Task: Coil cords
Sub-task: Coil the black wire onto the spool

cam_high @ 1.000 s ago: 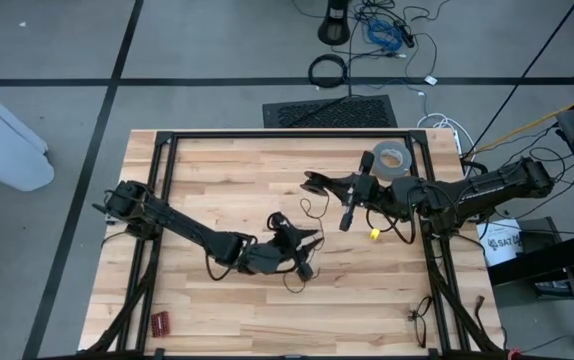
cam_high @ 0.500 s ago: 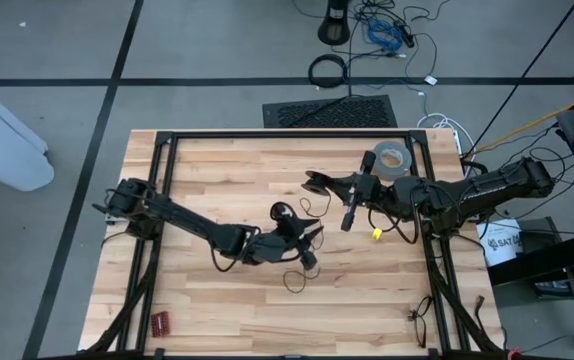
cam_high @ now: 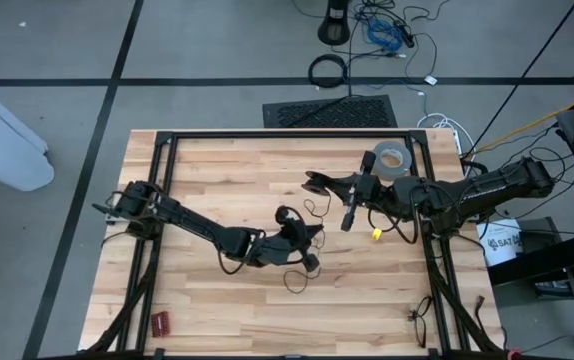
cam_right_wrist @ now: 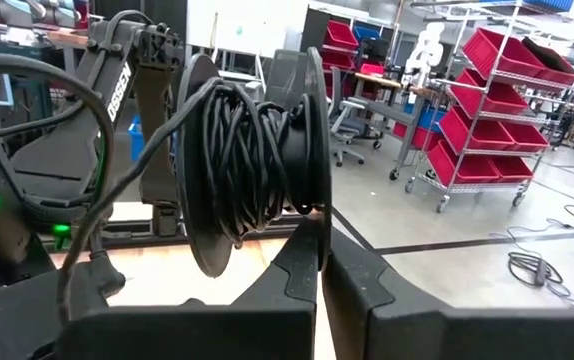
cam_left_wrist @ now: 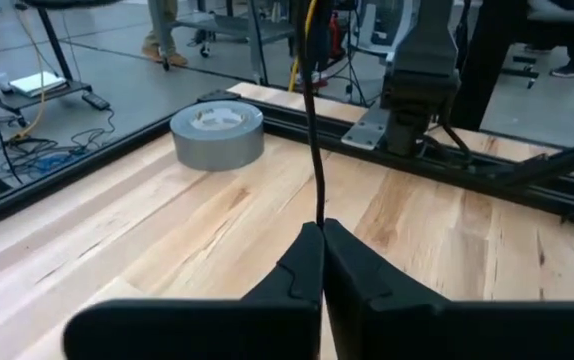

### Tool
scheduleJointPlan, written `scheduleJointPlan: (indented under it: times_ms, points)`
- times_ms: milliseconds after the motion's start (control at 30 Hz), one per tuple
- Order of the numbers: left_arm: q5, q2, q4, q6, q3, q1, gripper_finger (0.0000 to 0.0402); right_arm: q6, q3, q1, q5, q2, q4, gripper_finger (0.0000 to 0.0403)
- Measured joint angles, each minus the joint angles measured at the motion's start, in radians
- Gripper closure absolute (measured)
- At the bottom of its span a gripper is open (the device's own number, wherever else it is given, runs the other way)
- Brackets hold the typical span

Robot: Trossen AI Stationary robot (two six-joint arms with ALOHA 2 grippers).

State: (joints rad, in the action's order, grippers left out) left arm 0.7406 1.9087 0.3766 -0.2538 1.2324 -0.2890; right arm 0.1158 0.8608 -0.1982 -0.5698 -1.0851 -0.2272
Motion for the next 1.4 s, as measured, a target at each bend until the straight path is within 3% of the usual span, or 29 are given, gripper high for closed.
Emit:
scheduleJointPlan:
  times_ms: [200, 533, 733, 1033, 1400]
  points:
    - [0.001, -0.007, -0.030, 0.033, 0.000, -0.022, 0.0399, -0.008, 0.000, -0.005, 0.000, 0.014, 0.021, 0.0403]
    - [0.001, -0.012, -0.336, -0.078, 0.000, -0.056, 0.0401, -0.044, 0.000, -0.047, -0.001, 0.094, 0.094, 0.0403]
    - [0.066, -0.049, -0.475, -0.112, 0.000, -0.081, 0.0401, -0.052, 0.000, -0.078, -0.001, 0.143, 0.126, 0.0403]
    - [0.086, -0.121, -0.764, -0.243, 0.000, -0.120, 0.0401, -0.032, 0.000, -0.085, -0.001, 0.199, 0.141, 0.0403]
    - [0.082, -0.126, -1.030, -0.448, 0.000, -0.174, 0.0401, 0.017, 0.000, -0.085, -0.001, 0.261, 0.145, 0.0403]
